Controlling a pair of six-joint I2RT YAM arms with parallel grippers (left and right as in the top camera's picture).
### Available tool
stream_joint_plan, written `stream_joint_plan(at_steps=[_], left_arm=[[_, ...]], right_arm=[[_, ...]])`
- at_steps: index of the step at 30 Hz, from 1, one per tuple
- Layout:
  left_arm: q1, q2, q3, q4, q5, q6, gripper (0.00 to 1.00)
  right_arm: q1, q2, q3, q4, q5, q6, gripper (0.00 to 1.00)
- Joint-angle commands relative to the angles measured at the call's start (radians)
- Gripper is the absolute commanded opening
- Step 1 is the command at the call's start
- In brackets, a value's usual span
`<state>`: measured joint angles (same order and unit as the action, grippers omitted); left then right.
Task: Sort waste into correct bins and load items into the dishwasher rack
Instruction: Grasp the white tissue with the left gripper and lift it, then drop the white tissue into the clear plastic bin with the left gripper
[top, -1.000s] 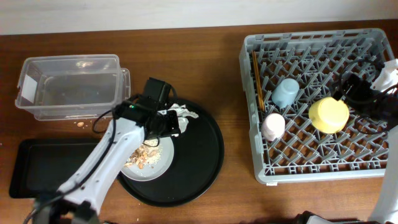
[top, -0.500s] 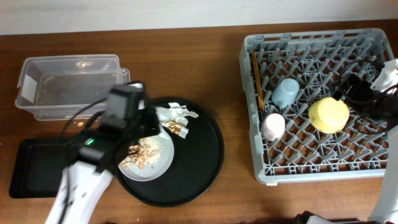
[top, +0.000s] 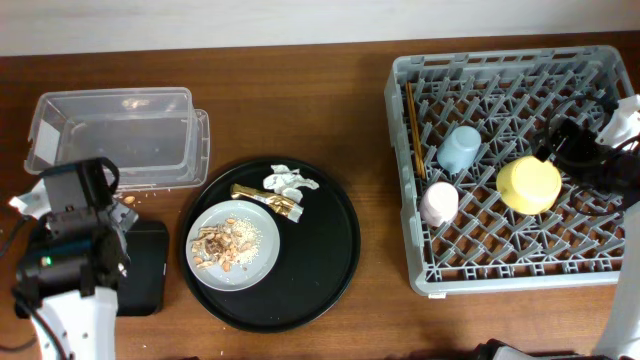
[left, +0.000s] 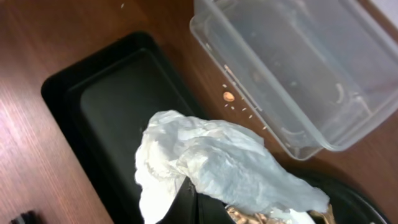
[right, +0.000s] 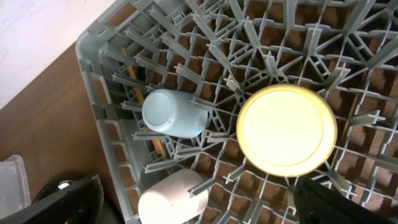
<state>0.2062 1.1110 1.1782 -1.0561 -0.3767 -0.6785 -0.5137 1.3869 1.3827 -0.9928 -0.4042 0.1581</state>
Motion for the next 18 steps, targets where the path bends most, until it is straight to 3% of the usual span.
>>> stream_joint_plan(at_steps=[1,5,11,15,18], left_arm=[[0.013,0.041,0.000,0.129,0.100,-0.017,0.01],[0.013,0.056,0.000,0.473,0.105,-0.017,0.01],[0.013,0.245,0.000,0.639,0.105,-0.005,0.01],[0.013,0.470,0.000,0.866,0.147,0.006,0.04],[0.012,0.505,0.000,1.043,0.256,0.178,0.09]], right_arm=[[-0.005,0.002,0.009,0.001,0.009,0.008,0.99],[-0.005,0.002,0.009,0.001,0.009,0.008,0.99],[-0.005,0.002,0.009,0.001,0.009,0.008,0.99],[-0.005,0.002,0.009,0.001,0.009,0.008,0.99],[-0.005,0.002,0.009,0.001,0.009,0.008,0.99]])
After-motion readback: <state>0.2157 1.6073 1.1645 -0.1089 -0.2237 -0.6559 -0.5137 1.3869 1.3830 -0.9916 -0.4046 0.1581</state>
